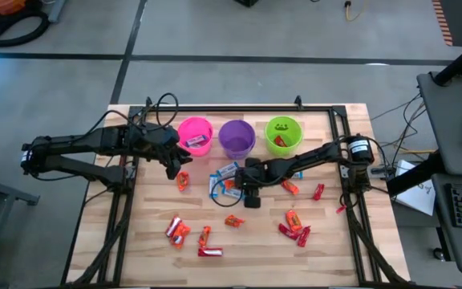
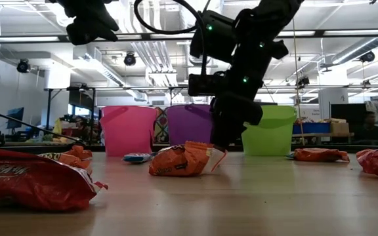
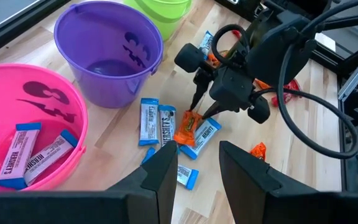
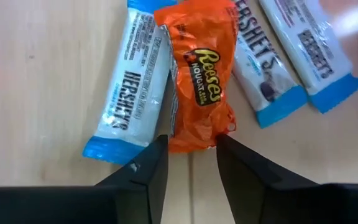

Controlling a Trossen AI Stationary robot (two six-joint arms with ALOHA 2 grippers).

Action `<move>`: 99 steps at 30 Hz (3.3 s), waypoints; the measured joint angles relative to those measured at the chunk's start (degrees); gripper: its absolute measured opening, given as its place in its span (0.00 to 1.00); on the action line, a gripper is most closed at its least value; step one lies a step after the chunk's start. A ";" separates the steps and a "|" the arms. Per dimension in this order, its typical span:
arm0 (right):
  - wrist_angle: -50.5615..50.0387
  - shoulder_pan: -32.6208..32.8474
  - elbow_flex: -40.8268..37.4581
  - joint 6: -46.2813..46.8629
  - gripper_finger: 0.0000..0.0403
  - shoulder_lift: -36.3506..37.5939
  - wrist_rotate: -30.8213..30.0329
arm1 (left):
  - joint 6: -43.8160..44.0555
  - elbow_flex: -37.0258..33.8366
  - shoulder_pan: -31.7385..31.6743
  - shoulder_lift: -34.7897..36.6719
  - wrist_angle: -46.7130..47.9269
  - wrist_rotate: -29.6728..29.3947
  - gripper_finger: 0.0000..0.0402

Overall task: Organize candy in baskets
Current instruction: Put the orange chocolate into the violet bucket

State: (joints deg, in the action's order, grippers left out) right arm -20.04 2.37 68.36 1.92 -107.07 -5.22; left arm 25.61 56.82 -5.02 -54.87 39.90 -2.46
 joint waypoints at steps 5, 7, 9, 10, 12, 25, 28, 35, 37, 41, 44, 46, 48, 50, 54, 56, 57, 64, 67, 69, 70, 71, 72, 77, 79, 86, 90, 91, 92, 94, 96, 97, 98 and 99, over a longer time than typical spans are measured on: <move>2.18 0.00 -1.61 1.78 0.19 0.02 0.75 | 0.00 0.00 0.00 0.00 -0.02 0.00 0.26; 2.68 0.00 -2.01 2.30 0.13 0.06 1.23 | 0.00 0.00 0.00 0.00 -0.02 -0.02 0.26; 2.85 0.04 -2.10 2.38 0.05 0.09 1.36 | 0.00 0.00 0.00 0.00 -0.04 -0.02 0.26; 2.85 0.07 -2.10 2.13 0.04 0.09 1.34 | 0.00 0.00 0.00 0.00 -0.02 -0.02 0.26; 2.70 0.05 -2.10 2.09 0.03 0.28 1.34 | 0.00 0.00 0.00 0.00 -0.04 -0.04 0.26; 0.64 0.00 -1.40 1.54 0.02 6.84 -2.89 | -0.02 0.00 0.00 0.00 -0.02 -0.09 0.26; 1.01 -0.03 -1.38 1.42 0.02 7.85 -2.27 | -0.52 0.00 0.00 0.00 -0.04 -0.09 0.26; 4.18 0.41 -1.45 -2.93 0.05 5.49 -0.37 | -1.11 0.00 0.00 0.00 -0.04 -0.10 0.26; 4.39 0.44 -1.45 -2.81 0.08 4.48 -0.34 | -1.11 0.00 0.00 0.00 -0.02 -0.11 0.26; 4.56 0.50 -1.47 -1.41 0.19 3.51 -1.39 | -1.11 0.00 0.00 0.00 -0.02 -0.11 0.26; 4.45 0.50 -1.47 -0.97 0.29 3.23 -4.04 | -1.11 0.00 0.00 0.00 0.00 -0.11 0.26; 4.51 0.48 -1.39 -0.92 0.35 3.21 -4.31 | -1.11 0.00 0.00 0.00 -0.02 -0.11 0.26; 4.58 0.50 -1.37 -0.95 0.39 3.21 -4.19 | -1.13 0.00 0.00 0.00 -0.01 -0.10 0.26; 4.60 0.50 -1.51 -1.01 0.43 2.68 -3.84 | -1.51 0.00 0.00 0.00 -0.02 -0.11 0.26; 5.80 0.50 -1.54 -0.84 0.46 0.64 -3.77 | -2.11 0.00 0.00 0.00 -0.02 -0.11 0.26; 5.80 0.50 -1.32 -0.11 0.46 -0.19 -3.76 | -2.14 0.00 0.00 -0.02 -0.02 -0.11 0.26; 5.77 0.47 -1.34 0.44 0.46 -0.66 -3.77 | -2.12 0.00 0.00 -0.02 -0.01 -0.11 0.26; 5.60 0.33 -1.32 2.75 0.38 -0.98 -3.29 | -2.14 0.00 0.00 -0.13 -0.19 -0.11 0.26; 5.53 0.37 -1.32 3.02 0.28 -0.98 -3.14 | -2.14 0.00 0.00 -0.15 -0.19 -0.11 0.26; 5.46 0.36 -1.32 3.30 0.21 -0.98 -2.65 | -2.14 0.00 0.00 -0.15 -0.17 -0.11 0.26; 5.41 0.35 -1.32 3.52 0.17 -0.98 -2.40 | -2.14 0.00 0.00 -0.14 -0.17 -0.11 0.26; 5.41 0.35 -1.32 3.81 0.14 -0.98 -2.30 | -2.14 0.00 0.00 -0.15 -0.17 -0.11 0.26; 5.41 0.35 -1.32 4.08 0.11 -0.96 -2.27 | -2.14 0.00 0.00 -0.15 -0.17 -0.11 0.26; 4.37 0.35 -1.30 4.20 0.05 0.22 -2.00 | -2.14 0.00 0.00 -0.15 -0.02 -0.10 0.26; 2.38 0.35 -0.56 4.25 0.05 1.43 -1.96 | -2.12 0.00 0.00 -0.13 0.07 -0.10 0.26; -4.59 0.35 4.44 3.64 0.05 6.06 -1.82 | -1.94 0.00 -0.01 -0.28 0.05 -0.09 0.26; -8.64 -0.21 8.66 3.64 0.05 8.19 -2.85 | -1.11 0.02 -0.01 -0.33 0.34 -0.09 0.26; -9.73 -0.55 9.82 3.64 0.05 8.50 -3.43 | -1.00 0.02 -0.01 -0.35 0.44 -0.09 0.26; -10.64 -0.98 10.92 3.60 0.05 8.55 -3.84 | -0.90 0.02 -0.01 -0.35 0.43 -0.10 0.26; -11.27 -2.16 13.16 3.62 0.05 8.55 -3.94 | -0.55 0.02 -0.01 -0.35 0.56 -0.09 0.26; -11.62 -3.66 15.23 3.62 0.05 8.55 -3.92 | 0.18 0.02 -0.02 -0.35 0.63 -0.11 0.26; -11.42 -4.53 16.18 3.62 0.05 8.55 -3.94 | 0.69 0.02 0.00 -0.35 0.74 -0.11 0.26; -11.30 -5.58 17.08 3.62 0.05 8.55 -3.94 | 1.26 0.02 0.00 -0.35 1.00 -0.11 0.26; -11.33 -6.67 17.72 3.63 0.05 8.55 -3.97 | 1.97 0.02 -0.02 -0.35 1.62 -0.11 0.26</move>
State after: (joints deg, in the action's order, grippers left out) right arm -31.37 -4.30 86.08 5.55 -98.52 -9.19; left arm 27.58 56.84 -5.04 -55.22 41.52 -2.57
